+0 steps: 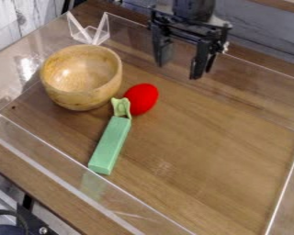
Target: Move the red object to the left side of the table
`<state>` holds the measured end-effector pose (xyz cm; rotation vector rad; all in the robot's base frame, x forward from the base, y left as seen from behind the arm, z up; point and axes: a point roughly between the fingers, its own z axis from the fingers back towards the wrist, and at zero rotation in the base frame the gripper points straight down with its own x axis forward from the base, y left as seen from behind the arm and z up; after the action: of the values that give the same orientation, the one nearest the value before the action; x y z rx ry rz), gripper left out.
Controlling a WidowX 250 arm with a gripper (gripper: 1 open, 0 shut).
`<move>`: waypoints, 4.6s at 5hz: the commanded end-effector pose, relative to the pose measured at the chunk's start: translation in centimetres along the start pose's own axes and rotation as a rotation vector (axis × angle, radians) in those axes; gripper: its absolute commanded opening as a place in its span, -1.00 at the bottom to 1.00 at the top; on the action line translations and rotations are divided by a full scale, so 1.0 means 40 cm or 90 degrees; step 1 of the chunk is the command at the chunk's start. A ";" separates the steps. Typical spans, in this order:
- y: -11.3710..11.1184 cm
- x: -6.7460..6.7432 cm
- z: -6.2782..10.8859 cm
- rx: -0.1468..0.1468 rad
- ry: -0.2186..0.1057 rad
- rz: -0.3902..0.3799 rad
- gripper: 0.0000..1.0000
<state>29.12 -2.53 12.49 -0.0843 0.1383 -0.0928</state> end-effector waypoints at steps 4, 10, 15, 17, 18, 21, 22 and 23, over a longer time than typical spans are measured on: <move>-0.064 0.050 0.032 -0.018 -0.083 -0.082 1.00; -0.027 0.024 0.051 -0.056 -0.088 -0.099 1.00; -0.049 0.007 0.056 -0.064 -0.085 -0.116 1.00; -0.043 0.007 0.063 -0.062 -0.087 -0.119 1.00; -0.037 0.007 0.033 -0.064 -0.069 -0.115 1.00; 0.105 -0.012 -0.022 -0.034 -0.084 -0.089 1.00; 0.169 -0.026 -0.024 -0.027 -0.097 -0.060 1.00; 0.183 -0.027 -0.037 -0.021 -0.108 -0.049 1.00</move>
<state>28.16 4.25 8.67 -0.1536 0.0327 -0.1554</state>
